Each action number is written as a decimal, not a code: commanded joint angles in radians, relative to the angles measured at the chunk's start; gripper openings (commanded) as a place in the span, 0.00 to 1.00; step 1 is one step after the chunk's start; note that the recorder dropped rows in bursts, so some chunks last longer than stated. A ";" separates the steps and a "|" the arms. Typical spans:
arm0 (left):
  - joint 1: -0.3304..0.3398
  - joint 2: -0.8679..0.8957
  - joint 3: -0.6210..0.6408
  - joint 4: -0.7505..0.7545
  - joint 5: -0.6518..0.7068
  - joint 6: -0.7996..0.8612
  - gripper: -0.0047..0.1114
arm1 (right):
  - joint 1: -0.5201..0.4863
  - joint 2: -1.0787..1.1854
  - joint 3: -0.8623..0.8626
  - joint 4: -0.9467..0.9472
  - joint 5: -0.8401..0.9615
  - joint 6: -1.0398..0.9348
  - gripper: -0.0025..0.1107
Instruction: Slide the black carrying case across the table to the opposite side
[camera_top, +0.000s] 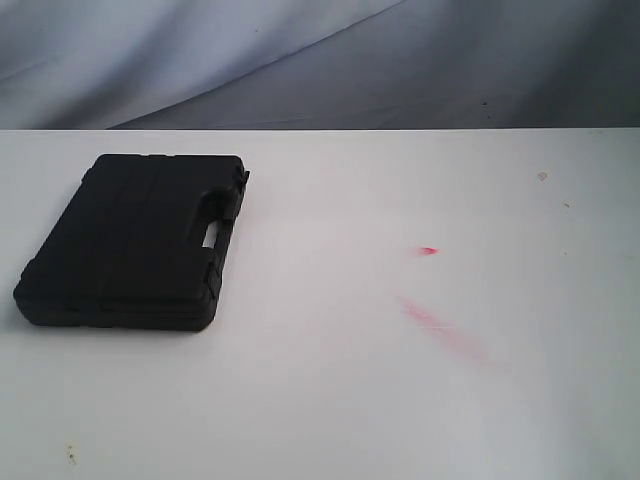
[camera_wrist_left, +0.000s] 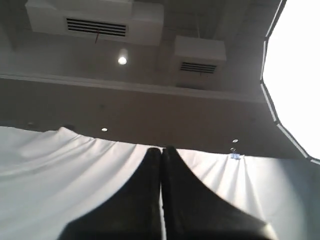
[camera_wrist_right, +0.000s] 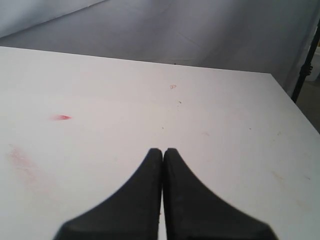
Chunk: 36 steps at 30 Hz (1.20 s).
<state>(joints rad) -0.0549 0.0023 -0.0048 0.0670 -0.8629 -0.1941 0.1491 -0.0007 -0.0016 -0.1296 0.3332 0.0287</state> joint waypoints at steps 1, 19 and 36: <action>-0.002 -0.002 0.005 0.024 -0.034 -0.127 0.04 | 0.001 0.001 0.002 0.003 -0.003 0.002 0.02; -0.021 0.402 -0.988 -0.133 1.644 0.285 0.04 | 0.001 0.001 0.002 0.003 -0.003 0.002 0.02; -0.060 1.050 -1.220 -0.067 2.084 0.141 0.04 | 0.001 0.001 0.002 0.003 -0.003 0.002 0.02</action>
<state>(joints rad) -0.0972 0.9982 -1.2241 -0.0276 1.2228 0.0000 0.1491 -0.0007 -0.0016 -0.1296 0.3332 0.0287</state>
